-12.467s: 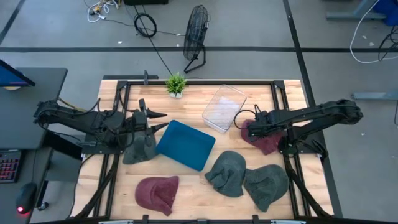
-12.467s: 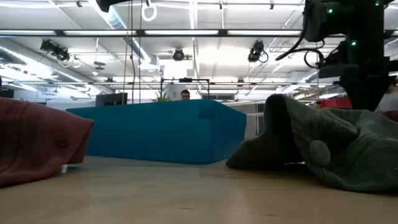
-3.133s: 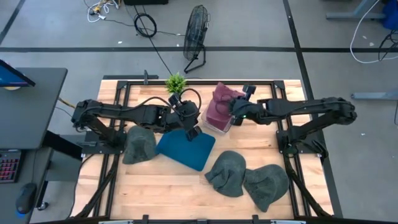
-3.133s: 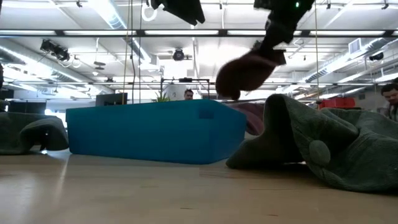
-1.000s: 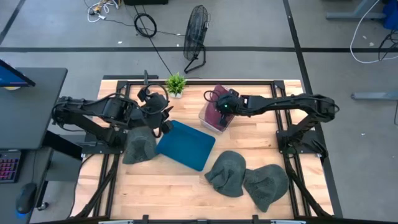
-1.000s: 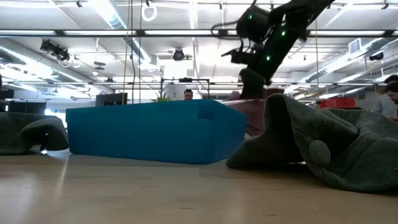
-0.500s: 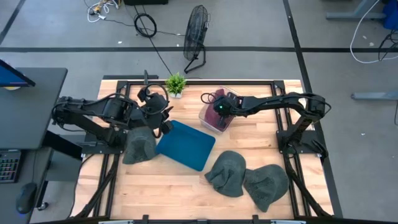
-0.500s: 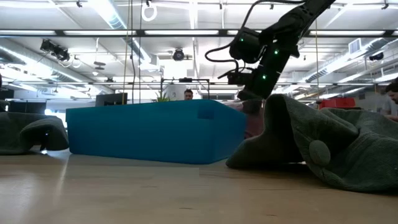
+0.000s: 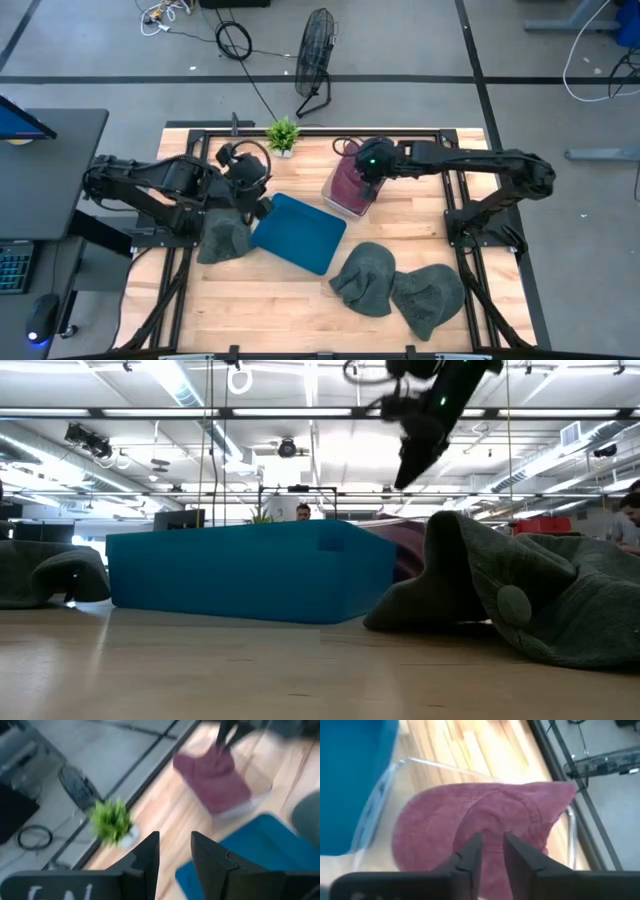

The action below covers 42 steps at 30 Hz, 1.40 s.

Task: Pick & Place hat
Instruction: Put the left gray cap into the blue bin

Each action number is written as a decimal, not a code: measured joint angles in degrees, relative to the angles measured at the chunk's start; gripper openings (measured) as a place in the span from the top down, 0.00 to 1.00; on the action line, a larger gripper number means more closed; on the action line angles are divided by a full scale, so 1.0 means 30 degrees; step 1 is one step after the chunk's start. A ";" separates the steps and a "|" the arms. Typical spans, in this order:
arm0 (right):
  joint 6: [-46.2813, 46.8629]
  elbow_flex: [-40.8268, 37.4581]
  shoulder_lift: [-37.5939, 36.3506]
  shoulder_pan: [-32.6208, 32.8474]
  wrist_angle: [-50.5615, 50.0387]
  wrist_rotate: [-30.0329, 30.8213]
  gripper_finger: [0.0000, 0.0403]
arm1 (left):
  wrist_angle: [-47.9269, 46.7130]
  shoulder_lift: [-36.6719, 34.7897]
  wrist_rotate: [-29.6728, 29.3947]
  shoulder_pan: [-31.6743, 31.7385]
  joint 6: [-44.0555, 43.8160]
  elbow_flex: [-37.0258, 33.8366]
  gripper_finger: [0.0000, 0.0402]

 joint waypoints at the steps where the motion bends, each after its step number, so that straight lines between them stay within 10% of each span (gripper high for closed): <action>1: 0.0025 0.0141 -0.0289 0.0147 -0.0147 0.0031 0.77 | -0.0938 0.0000 0.0142 -0.0115 -0.0871 0.0000 0.71; 7: 0.0135 0.0327 -0.1712 0.0955 -0.0247 0.0031 0.64 | -0.7619 -0.0007 0.0874 -0.1068 -0.7778 -0.0036 0.71; 19: 0.0097 0.0327 -0.1491 0.1796 -0.0409 0.0068 0.60 | -0.7474 -0.0459 0.9559 -0.1733 -0.7023 -0.7262 0.71; 29: -0.0073 0.0327 -0.1476 0.1789 -0.0273 0.0075 0.61 | -0.0982 -0.0452 1.2412 0.0471 -0.3919 -1.4506 0.71; 42: -0.0320 0.0327 -0.1476 0.1789 -0.0220 0.0068 0.61 | 0.2490 -0.0474 1.2392 0.3281 -0.1104 -1.6985 0.75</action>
